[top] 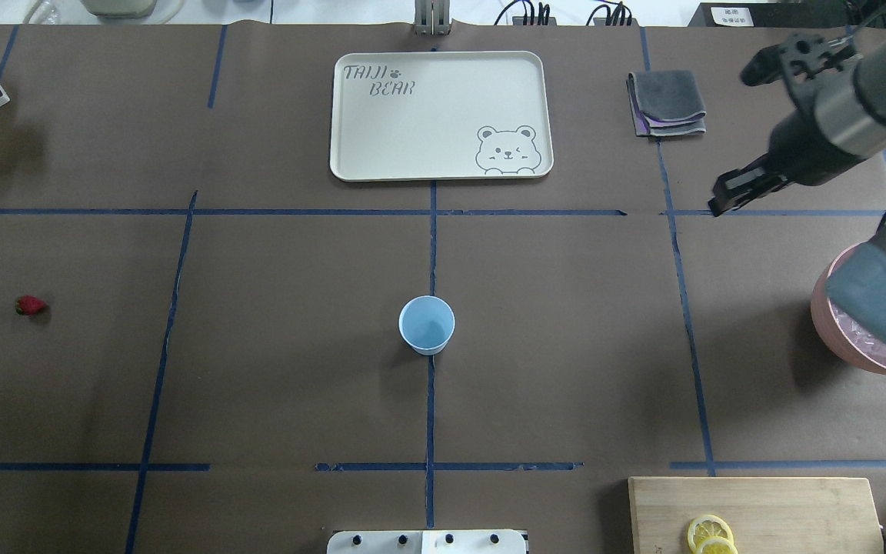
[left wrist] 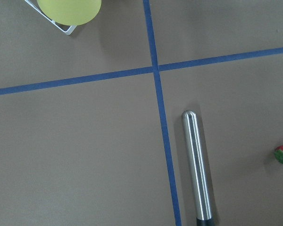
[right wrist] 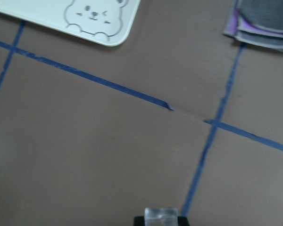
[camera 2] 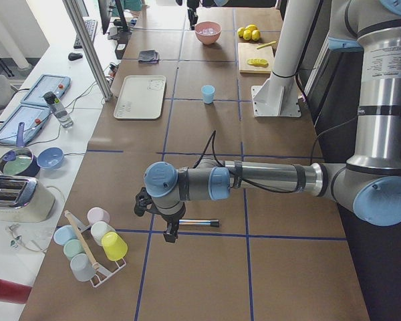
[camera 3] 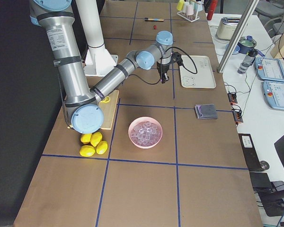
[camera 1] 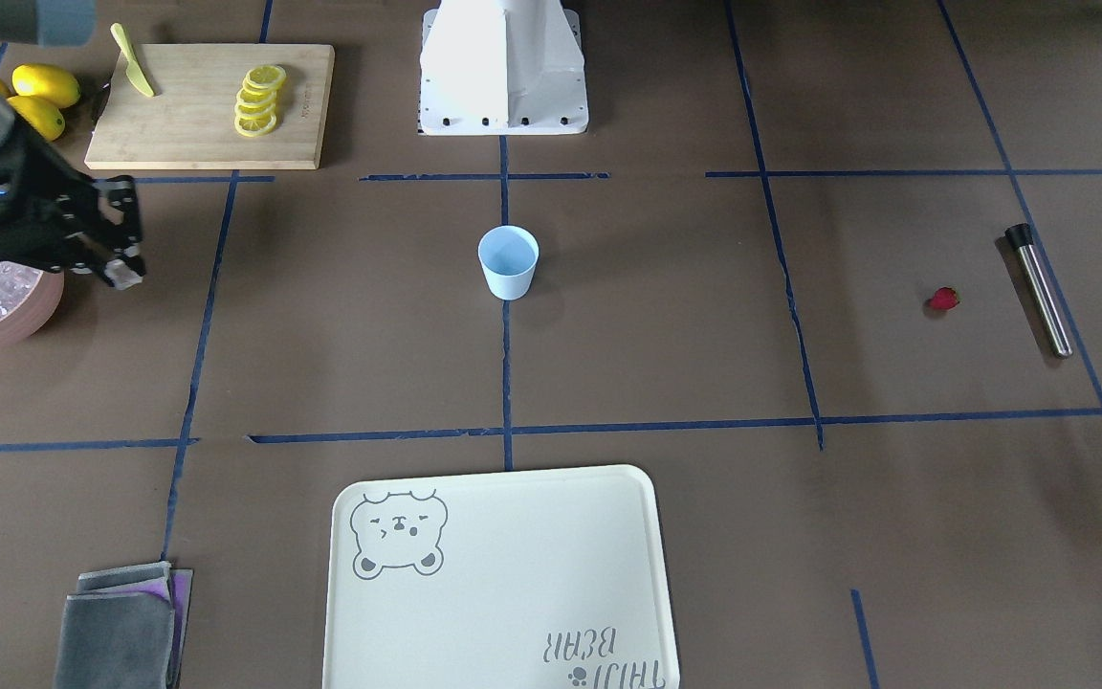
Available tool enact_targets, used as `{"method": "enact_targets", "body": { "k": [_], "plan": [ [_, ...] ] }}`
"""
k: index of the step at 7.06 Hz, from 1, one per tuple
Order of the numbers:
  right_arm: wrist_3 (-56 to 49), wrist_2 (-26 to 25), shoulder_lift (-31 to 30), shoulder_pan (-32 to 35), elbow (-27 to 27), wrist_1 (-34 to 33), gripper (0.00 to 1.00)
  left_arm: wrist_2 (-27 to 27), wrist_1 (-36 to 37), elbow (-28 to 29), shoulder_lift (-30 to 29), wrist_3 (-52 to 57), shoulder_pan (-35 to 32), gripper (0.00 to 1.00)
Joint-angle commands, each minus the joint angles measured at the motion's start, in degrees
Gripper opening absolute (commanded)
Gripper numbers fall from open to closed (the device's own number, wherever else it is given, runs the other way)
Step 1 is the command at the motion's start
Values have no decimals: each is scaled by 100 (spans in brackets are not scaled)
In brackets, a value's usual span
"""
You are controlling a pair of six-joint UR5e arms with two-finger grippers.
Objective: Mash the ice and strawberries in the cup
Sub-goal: 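Carry the ice cube with the right gripper over the light-blue cup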
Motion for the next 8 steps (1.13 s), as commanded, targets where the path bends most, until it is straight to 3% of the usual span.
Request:
{"method": "enact_targets", "body": {
  "k": [1,3,5,8],
  "plan": [
    [1806,-1144,864,-1541,-72,-11,1,0,-1,48,-7,9,4,100],
    [2698,-1684,1513,-2239,-395,-272,1,0,-1,58,-7,9,4,100],
    [2912,-2070,2043,-2653,-915,-406,1,0,-1,75,-7,9,4,100],
    [2984,-2116,2650,-2769,-1618,-406,1,0,-1,75,-7,9,4,100]
  ]
}}
